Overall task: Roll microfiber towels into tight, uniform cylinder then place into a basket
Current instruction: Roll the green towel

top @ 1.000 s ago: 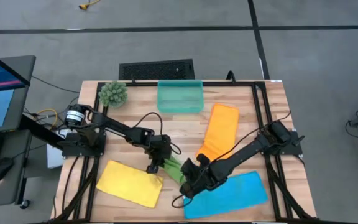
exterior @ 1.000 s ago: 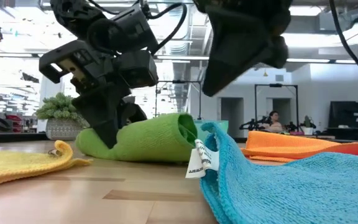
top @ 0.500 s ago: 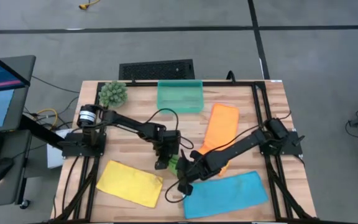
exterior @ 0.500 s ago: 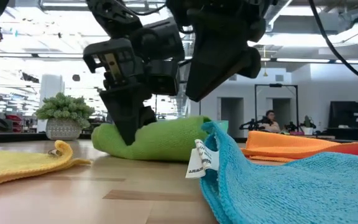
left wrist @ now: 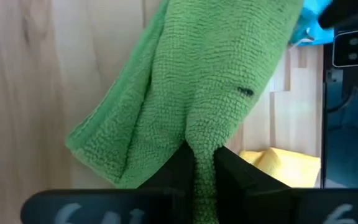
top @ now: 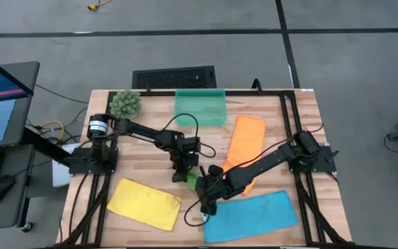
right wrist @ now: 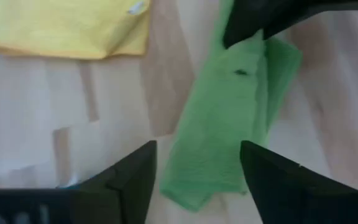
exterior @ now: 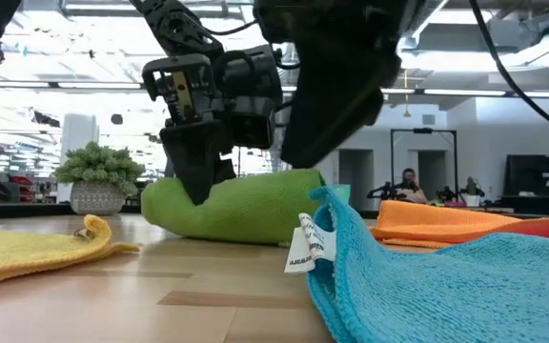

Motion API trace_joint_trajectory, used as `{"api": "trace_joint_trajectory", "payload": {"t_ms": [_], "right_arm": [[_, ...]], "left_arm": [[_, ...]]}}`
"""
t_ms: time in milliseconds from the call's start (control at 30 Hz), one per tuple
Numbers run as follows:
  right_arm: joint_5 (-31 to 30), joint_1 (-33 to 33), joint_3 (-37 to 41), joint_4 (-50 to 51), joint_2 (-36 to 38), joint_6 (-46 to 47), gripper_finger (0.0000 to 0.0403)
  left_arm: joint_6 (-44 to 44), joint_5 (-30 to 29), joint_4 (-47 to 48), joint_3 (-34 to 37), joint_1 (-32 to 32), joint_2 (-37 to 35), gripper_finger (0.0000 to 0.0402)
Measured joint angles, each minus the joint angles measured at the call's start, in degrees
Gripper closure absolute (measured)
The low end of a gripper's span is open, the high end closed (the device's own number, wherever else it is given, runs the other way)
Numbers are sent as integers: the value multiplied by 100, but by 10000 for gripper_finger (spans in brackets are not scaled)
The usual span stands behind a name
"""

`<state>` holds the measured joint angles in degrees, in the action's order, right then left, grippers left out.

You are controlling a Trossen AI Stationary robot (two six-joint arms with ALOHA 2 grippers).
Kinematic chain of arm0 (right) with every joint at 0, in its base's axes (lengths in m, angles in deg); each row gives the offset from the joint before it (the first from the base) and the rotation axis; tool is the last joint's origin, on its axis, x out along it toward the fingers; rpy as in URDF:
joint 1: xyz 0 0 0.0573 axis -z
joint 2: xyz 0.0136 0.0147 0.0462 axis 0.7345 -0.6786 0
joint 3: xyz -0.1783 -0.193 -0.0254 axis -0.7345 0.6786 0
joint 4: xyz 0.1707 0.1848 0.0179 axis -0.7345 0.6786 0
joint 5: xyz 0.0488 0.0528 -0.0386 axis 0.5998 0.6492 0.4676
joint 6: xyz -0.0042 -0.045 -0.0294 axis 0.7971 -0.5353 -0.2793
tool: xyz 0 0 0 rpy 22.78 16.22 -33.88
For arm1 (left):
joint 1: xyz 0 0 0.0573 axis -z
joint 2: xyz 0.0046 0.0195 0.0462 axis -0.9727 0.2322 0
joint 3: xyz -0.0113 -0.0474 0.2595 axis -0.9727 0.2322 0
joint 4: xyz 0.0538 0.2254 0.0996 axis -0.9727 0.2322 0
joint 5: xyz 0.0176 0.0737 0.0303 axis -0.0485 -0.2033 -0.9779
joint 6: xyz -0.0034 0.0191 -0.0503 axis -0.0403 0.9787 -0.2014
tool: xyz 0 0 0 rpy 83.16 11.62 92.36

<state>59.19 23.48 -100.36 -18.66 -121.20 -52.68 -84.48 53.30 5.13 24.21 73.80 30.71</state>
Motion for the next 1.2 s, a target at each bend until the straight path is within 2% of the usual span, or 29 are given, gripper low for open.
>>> {"api": "trace_joint_trajectory", "payload": {"t_ms": [100,233,433,767,867,1033,1200], "right_arm": [[-38,101,0,7,0,-14,134],[32,260,56,-139,0,-131,122],[441,398,285,-809,7,-146,121],[562,425,326,-675,-460,46,121],[608,449,278,-946,-606,284,123],[590,490,271,-901,-732,391,153],[653,590,271,-910,-782,642,231]], "left_arm": [[-66,-7,10,0,-41,0,375],[-216,25,8,0,-89,0,375],[-219,-14,5,0,-136,-2,375],[-241,28,-66,-5,-152,-9,375],[-265,52,29,-4,-152,-17,375],[-354,60,6,-4,-174,-17,374],[-470,52,2,-4,-231,-17,364]]}}
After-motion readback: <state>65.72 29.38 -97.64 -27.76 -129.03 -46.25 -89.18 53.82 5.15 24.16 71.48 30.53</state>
